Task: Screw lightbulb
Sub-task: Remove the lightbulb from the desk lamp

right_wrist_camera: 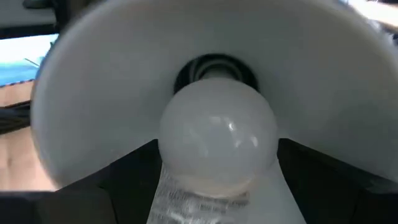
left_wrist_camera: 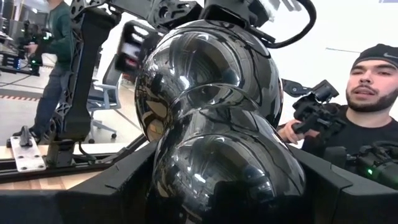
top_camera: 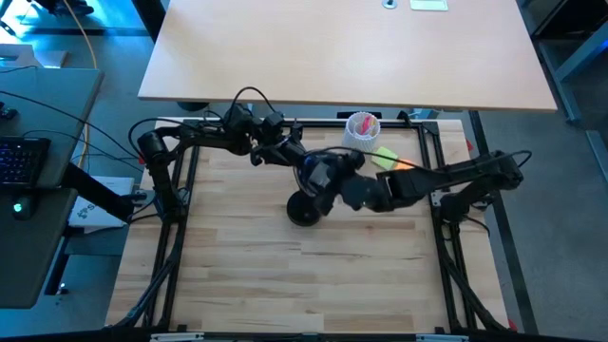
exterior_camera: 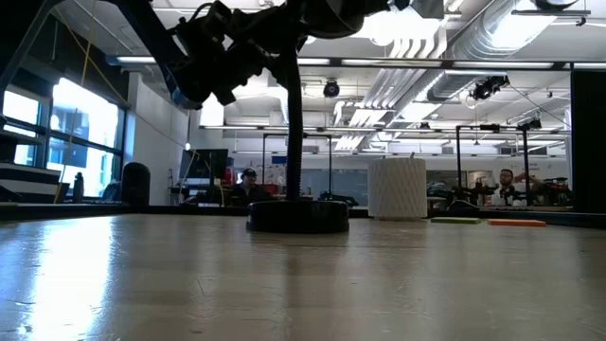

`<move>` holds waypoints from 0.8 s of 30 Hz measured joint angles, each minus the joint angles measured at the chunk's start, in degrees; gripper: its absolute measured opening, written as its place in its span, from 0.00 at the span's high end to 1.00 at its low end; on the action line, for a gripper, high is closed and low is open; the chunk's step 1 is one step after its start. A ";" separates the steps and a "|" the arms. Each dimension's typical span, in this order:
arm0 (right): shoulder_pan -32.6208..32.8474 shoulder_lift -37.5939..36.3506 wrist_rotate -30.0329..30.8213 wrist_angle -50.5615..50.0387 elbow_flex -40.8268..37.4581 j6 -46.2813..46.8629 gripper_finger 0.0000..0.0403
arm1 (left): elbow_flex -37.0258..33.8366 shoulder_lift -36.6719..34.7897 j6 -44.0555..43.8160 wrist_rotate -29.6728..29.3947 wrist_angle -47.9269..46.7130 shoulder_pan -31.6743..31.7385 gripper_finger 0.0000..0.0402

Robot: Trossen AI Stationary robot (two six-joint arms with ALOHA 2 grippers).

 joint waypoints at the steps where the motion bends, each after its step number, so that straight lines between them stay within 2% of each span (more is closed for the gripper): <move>1: -0.60 0.01 -0.12 0.35 -0.03 -1.25 0.22 | 0.00 -0.01 -0.04 -0.01 -0.02 0.00 0.33; 6: -2.06 0.01 -0.38 3.06 -0.03 -9.84 0.24 | 0.00 0.01 -0.08 -0.13 0.00 -0.04 0.33; 12: -2.13 0.03 -0.06 3.51 -0.03 -22.81 0.40 | 0.00 0.01 -0.06 -0.14 0.00 -0.04 0.33; 16: -1.98 0.06 0.97 3.52 -0.03 -38.77 0.47 | 0.02 0.01 -0.17 -0.02 0.02 -0.04 0.33; 24: 0.49 0.06 5.36 3.50 -0.03 -75.77 0.49 | 0.03 0.01 -0.53 0.26 0.02 -0.09 0.33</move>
